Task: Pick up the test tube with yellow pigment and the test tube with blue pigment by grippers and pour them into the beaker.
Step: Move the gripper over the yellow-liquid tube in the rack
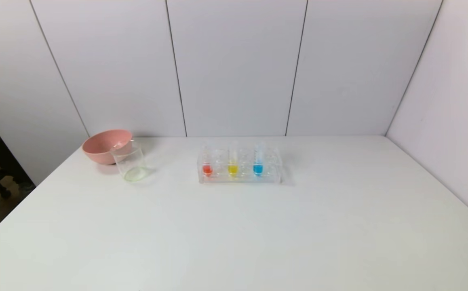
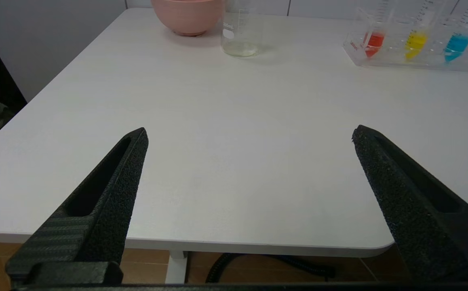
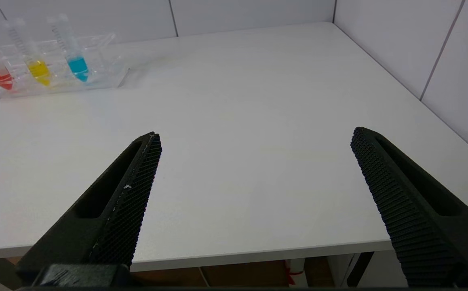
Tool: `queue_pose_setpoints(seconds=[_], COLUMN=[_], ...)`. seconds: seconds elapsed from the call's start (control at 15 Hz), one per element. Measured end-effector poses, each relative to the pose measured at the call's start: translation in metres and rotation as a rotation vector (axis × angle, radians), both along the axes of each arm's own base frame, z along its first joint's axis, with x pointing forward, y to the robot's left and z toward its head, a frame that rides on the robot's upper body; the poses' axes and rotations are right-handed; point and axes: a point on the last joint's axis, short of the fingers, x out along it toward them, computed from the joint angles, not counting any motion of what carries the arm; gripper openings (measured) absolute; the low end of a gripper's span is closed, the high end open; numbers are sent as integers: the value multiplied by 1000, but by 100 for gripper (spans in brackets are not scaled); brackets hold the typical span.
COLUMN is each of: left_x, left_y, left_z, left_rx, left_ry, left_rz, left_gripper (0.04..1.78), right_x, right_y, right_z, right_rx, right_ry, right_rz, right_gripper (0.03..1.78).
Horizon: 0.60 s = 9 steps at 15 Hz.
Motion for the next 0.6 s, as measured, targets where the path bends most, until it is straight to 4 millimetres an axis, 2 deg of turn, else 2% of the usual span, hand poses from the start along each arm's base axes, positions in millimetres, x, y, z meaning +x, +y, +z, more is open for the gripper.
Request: queue_pose_setpoints(seconds=[0.47, 0.6], left_x=[0, -4], left_y=[0, 0], left_z=[0, 13], left_rx=[22, 14], left_ry=[7, -21], left_rz=[2, -10], left_gripper=[176, 176], right_x=[0, 0], right_y=[0, 0], right_z=[0, 0], right_rx=[0, 0], right_ry=[0, 0], right_rz=[0, 0], right_gripper=[171, 171])
